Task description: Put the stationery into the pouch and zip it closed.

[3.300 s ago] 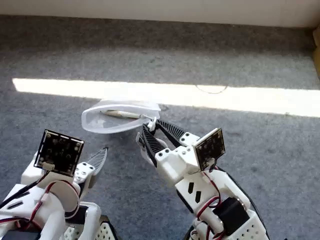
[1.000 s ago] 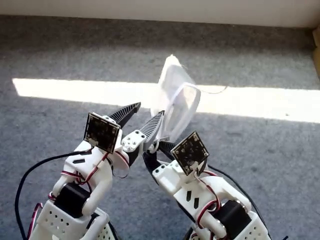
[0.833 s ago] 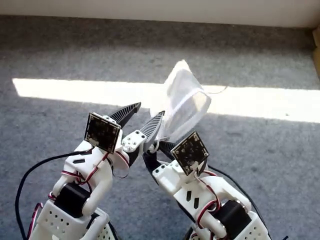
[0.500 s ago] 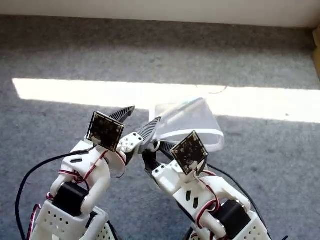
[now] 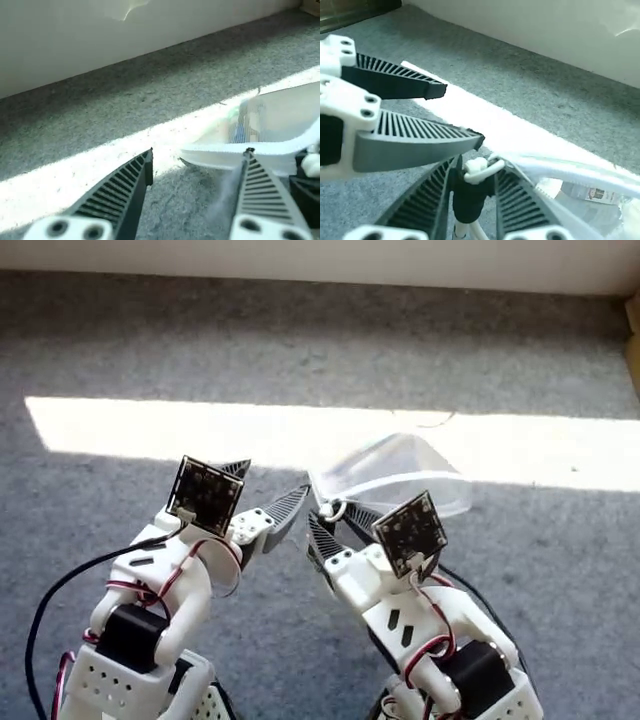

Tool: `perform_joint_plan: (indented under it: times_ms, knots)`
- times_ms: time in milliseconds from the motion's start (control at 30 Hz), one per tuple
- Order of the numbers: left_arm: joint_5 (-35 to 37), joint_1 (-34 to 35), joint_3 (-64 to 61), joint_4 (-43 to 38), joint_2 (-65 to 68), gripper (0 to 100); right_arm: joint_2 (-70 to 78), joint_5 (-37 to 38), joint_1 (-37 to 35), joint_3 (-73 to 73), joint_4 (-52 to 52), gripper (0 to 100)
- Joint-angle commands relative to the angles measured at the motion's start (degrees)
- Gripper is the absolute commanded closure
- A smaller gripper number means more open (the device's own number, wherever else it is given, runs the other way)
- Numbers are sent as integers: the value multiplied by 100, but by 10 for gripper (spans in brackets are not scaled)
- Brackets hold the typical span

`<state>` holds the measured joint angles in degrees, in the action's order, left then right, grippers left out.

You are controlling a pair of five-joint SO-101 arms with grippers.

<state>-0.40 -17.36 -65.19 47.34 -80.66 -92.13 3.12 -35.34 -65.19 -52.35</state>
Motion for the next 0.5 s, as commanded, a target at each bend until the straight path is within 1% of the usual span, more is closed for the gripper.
perform_joint_plan:
  times_ms: [0,133,300,467]
  knots:
    - [-220,92,453,316,-31,726,-75,18,145,435,-13,993]
    - [-413,57,673,756,-31,726,-75,18,154,453,-13,993]
    - [-677,31,655,809,-31,726,-84,9,154,549,-48,993]
    - [-695,-303,637,826,-31,725,-84,9,145,1446,-1051,993]
